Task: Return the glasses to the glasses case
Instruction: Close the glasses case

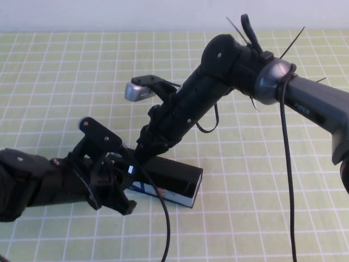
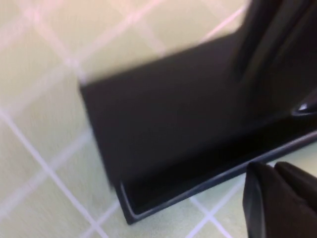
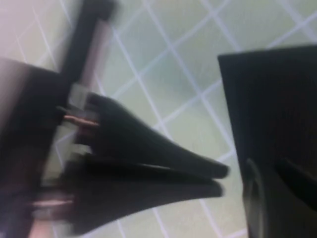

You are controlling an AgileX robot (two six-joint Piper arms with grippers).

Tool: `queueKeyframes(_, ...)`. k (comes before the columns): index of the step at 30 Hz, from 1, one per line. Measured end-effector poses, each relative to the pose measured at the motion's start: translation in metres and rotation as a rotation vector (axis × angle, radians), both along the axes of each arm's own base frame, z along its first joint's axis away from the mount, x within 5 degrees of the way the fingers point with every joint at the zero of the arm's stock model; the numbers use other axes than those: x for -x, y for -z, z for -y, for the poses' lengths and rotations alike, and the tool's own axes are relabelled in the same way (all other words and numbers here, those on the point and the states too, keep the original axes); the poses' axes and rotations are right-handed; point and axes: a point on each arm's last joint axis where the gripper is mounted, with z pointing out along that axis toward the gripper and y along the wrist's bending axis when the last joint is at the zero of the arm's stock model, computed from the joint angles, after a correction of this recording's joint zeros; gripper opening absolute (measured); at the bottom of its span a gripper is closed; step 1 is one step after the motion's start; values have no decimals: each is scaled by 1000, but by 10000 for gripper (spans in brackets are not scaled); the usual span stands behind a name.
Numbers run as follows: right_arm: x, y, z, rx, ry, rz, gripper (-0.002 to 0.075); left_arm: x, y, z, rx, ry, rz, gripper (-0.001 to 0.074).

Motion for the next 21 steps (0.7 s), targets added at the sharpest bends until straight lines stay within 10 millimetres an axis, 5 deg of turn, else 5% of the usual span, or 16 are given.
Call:
queueKeyframes(7, 5, 19, 6, 124, 14, -25, 18, 34, -51, -14, -101, 169, 123, -3)
queueKeyframes(14, 3, 19, 12, 205, 44, 4, 17, 71, -69, -41, -244, 120, -32, -3)
queueKeyframes(21, 10, -34, 29, 238, 52, 169, 17, 109, -103, -71, -381, 46, -102, -3)
